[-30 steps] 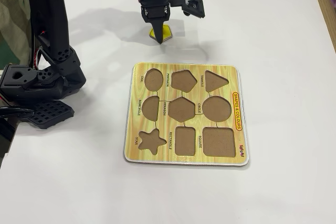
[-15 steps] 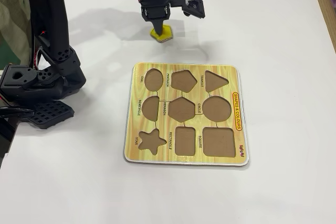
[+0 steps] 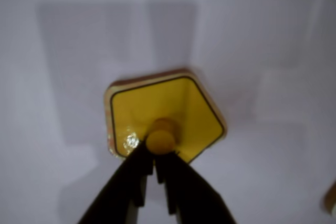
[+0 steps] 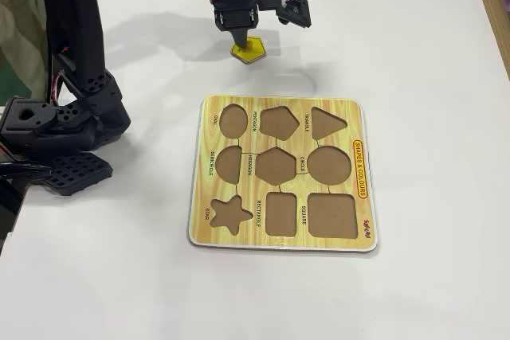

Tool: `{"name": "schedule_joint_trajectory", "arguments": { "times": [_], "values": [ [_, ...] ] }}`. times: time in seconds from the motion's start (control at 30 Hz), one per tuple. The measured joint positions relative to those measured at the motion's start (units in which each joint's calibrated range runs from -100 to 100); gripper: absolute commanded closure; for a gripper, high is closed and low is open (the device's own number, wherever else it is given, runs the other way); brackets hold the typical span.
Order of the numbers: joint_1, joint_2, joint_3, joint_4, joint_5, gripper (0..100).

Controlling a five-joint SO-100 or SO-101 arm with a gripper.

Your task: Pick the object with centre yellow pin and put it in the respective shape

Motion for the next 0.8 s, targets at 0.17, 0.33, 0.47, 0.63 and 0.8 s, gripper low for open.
{"name": "schedule_joint_trajectory", "arguments": {
  "times": [0.17, 0.33, 0.47, 0.63, 0.8],
  "values": [
    [0.0, 0.0, 0.0, 0.0, 0.0, 97],
    [0.0, 0.0, 0.0, 0.0, 0.0, 91],
    [0.0, 0.0, 0.0, -3.51, 0.0, 91],
    [0.0, 0.09, 0.0, -7.2, 0.0, 91],
    [0.0, 0.09, 0.0, -7.28, 0.0, 91]
  ]
}}
